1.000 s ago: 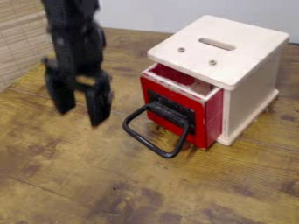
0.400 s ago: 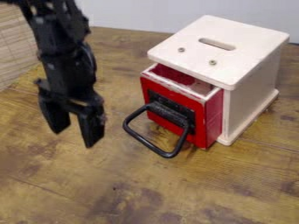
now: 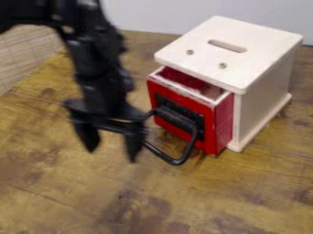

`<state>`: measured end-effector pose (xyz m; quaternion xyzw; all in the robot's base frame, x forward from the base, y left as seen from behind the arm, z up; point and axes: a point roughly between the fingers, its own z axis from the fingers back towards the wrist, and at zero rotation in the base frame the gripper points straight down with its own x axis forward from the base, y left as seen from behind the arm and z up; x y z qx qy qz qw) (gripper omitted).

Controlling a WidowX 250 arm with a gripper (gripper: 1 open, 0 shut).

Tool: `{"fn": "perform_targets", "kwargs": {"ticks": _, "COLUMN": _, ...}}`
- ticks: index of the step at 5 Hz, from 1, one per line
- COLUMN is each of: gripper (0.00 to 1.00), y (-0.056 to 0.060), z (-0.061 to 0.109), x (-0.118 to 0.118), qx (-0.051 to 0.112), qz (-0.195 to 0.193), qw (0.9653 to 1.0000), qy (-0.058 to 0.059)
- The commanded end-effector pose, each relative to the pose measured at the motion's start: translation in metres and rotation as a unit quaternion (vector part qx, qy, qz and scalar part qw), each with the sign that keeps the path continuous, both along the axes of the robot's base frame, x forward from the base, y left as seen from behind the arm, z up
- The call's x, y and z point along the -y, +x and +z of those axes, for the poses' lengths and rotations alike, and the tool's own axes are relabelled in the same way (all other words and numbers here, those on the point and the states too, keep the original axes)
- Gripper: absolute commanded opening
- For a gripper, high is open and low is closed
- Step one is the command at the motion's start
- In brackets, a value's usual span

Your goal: Close the drawer

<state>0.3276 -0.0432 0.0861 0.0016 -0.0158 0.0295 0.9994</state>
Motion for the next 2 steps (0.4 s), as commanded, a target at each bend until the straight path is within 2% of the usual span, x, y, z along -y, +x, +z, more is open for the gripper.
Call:
{"fn": "perform_targets", "kwargs": {"ticks": 1, "gripper": 1.0, "y": 0.027, "z": -0.007, "x": 0.022, "qx": 0.04, "qz": 0.014, "qw": 0.9991, "qy": -0.003}}
{"fn": "perform_targets", "kwargs": {"ticks": 2, "gripper": 1.0, "y": 0.038, "z": -0.008, "x": 0.021, "qx": 0.051, "qz": 0.032, "qw": 0.9982, "qy": -0.007}}
